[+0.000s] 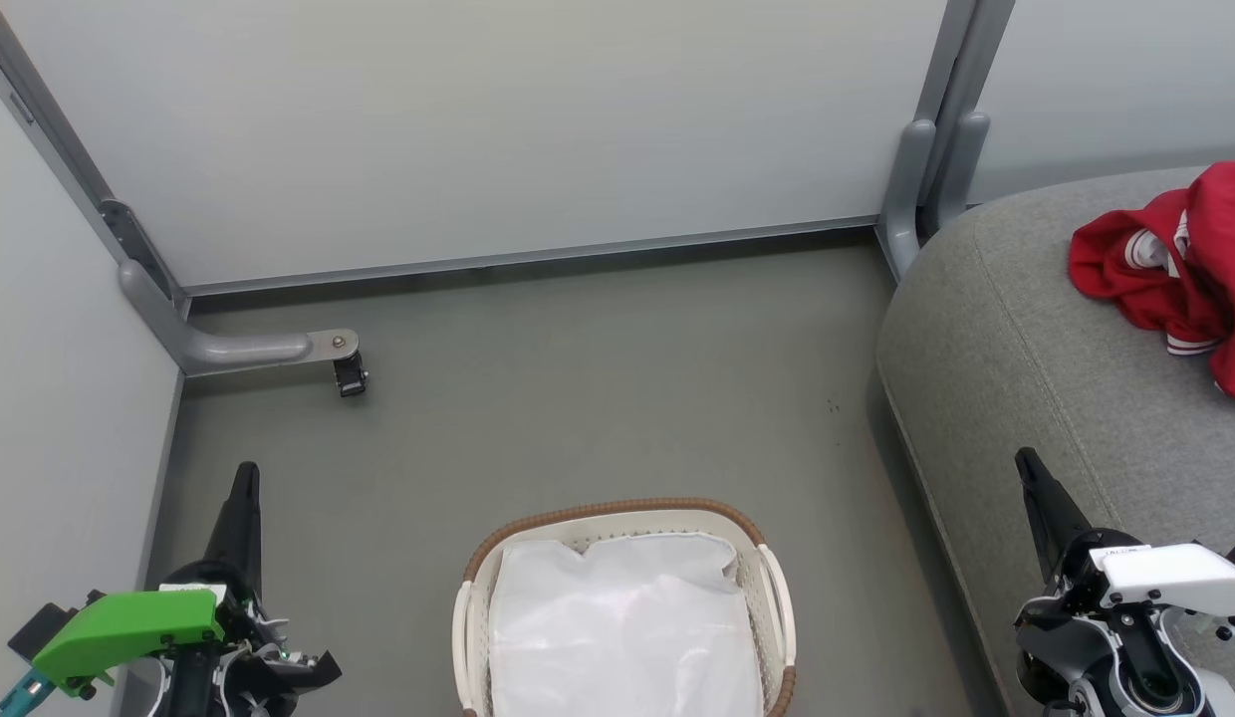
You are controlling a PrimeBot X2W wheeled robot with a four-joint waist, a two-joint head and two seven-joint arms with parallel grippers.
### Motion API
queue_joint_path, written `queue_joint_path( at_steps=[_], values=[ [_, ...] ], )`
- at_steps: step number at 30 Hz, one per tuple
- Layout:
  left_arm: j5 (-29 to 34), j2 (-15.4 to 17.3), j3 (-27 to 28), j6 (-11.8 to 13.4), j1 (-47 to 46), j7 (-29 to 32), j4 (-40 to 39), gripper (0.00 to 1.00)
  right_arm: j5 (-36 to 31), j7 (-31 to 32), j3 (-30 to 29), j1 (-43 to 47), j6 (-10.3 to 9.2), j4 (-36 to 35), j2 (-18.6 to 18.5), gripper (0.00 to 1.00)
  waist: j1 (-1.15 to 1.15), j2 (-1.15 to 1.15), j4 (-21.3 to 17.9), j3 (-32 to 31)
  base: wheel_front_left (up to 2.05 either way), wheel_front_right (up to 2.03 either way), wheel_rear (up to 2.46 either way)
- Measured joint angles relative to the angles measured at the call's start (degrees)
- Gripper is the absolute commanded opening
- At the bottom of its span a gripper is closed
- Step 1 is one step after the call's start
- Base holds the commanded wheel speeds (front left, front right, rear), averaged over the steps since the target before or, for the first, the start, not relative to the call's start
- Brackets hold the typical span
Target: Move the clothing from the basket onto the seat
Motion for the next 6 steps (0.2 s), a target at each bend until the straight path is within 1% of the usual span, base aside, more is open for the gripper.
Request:
queue_joint_path(
  at_steps=[6],
  values=[
    [0.0, 0.0, 0.0, 0.0, 0.0, 0.0, 0.0, 0.00, 0.0, 0.0, 0.0, 0.0, 0.00, 0.0, 0.0, 0.00, 0.00, 0.00, 0.0, 0.0, 0.00, 0.00, 0.00]
  ],
)
